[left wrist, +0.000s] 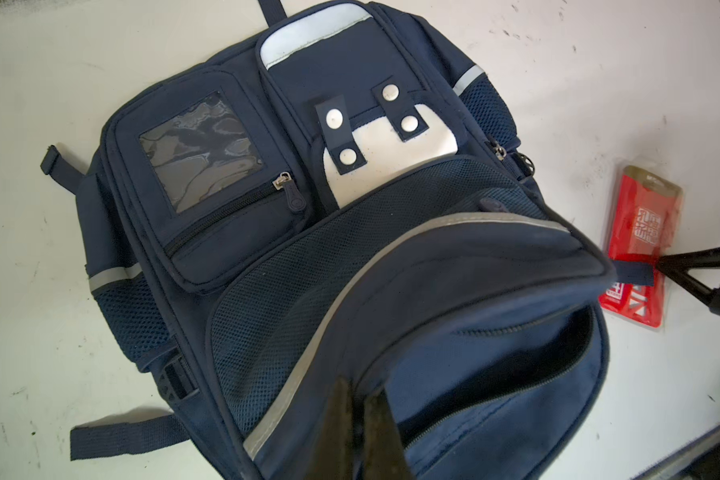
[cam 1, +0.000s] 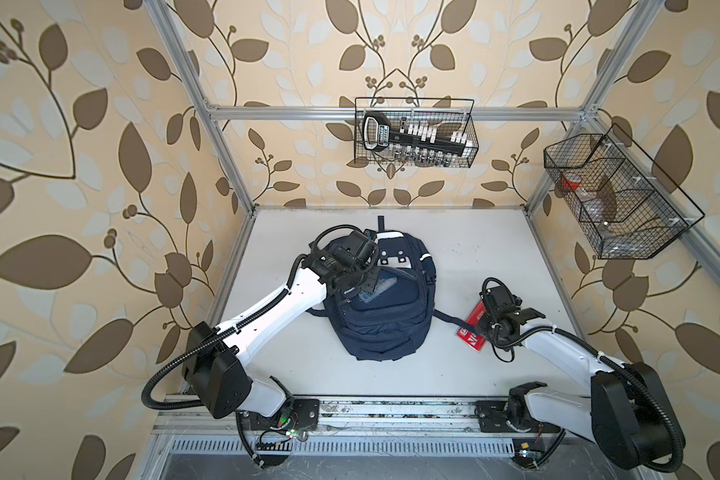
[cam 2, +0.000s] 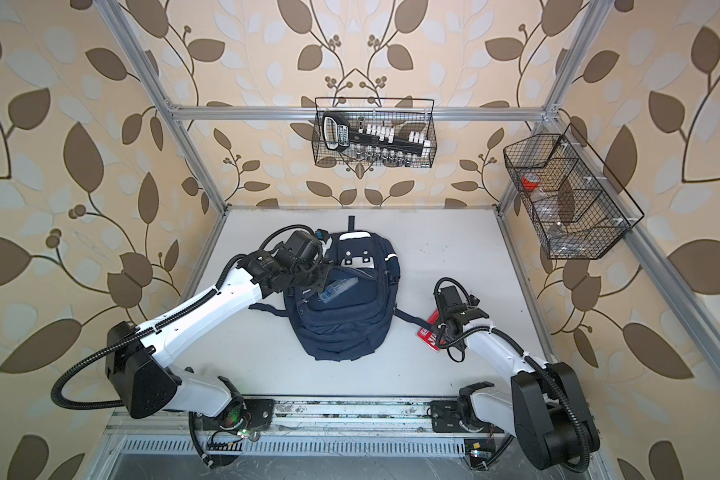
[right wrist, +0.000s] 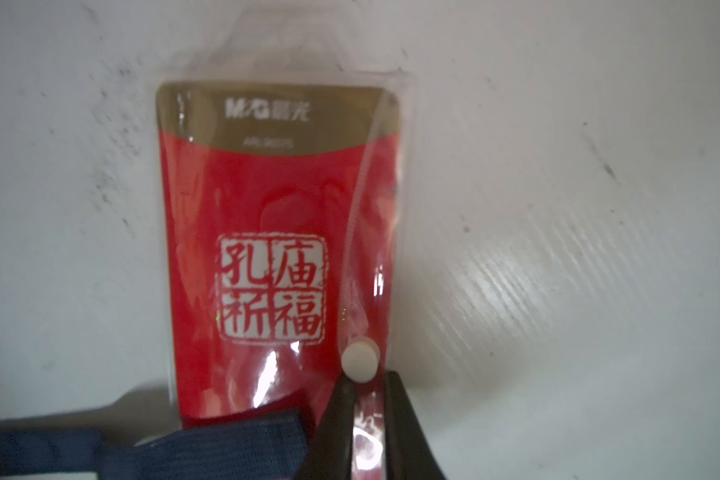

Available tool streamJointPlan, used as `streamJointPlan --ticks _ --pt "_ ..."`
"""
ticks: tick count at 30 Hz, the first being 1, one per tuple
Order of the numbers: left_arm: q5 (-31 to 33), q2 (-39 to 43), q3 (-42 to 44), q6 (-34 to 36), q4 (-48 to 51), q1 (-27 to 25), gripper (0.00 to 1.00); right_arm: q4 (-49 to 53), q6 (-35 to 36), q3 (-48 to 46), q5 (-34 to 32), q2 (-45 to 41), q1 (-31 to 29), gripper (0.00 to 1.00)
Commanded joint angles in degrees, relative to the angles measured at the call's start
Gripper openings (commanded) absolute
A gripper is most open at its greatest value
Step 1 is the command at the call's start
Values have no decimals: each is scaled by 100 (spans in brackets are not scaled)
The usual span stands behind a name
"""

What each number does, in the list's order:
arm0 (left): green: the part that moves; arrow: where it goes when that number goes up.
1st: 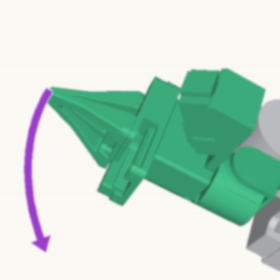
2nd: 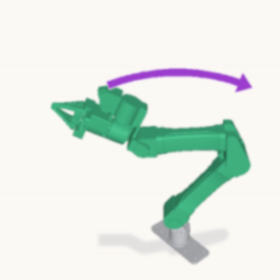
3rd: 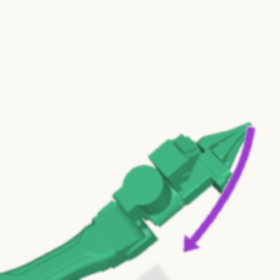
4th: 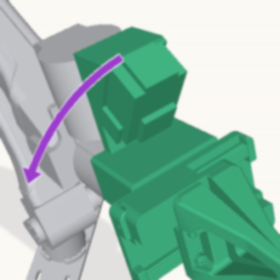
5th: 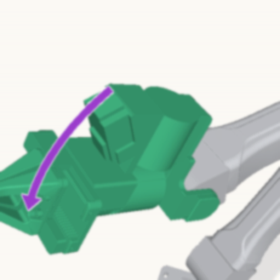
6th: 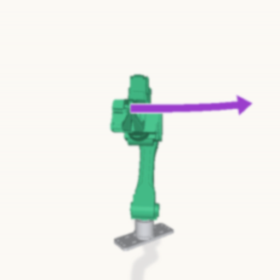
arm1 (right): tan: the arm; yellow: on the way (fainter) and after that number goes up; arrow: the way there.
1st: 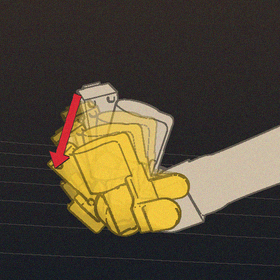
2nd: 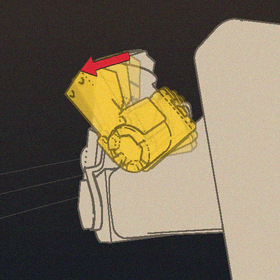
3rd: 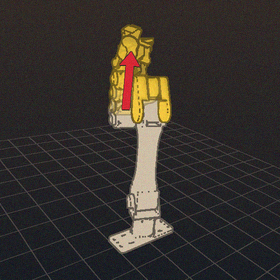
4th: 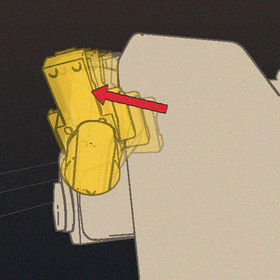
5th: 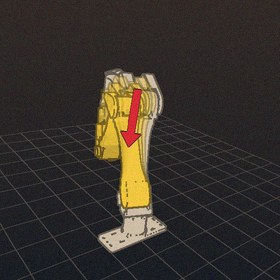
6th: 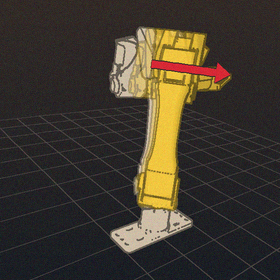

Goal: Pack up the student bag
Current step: 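Move the right gripper back to the red M&G pack and grasp it, then lift the red M&G pack toward the pocket held open by the left gripper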

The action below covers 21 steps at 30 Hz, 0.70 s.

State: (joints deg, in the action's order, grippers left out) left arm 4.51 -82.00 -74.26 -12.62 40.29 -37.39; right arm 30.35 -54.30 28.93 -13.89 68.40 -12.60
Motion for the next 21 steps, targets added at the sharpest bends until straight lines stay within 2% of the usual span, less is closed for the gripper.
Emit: streamJointPlan --ticks 1,2,9,15,19,21 --pt "-135 305 -65 -173 -344 51 0 68 -30 -155 39 75 12 5" --pt "-160 322 -49 -181 -372 55 0 80 -36 -153 36 40 13 0" --pt "-468 379 48 -158 -548 49 0 653 37 171 -58 -592 3 0" --pt "-860 368 65 -128 -648 55 0 1728 138 1089 -411 -1650 -14 0" --pt "-894 365 88 -143 -690 55 0 2088 439 1797 -104 -1911 -108 0" --pt "-956 366 103 -163 -719 54 0 1952 424 1958 73 -2014 -413 0"
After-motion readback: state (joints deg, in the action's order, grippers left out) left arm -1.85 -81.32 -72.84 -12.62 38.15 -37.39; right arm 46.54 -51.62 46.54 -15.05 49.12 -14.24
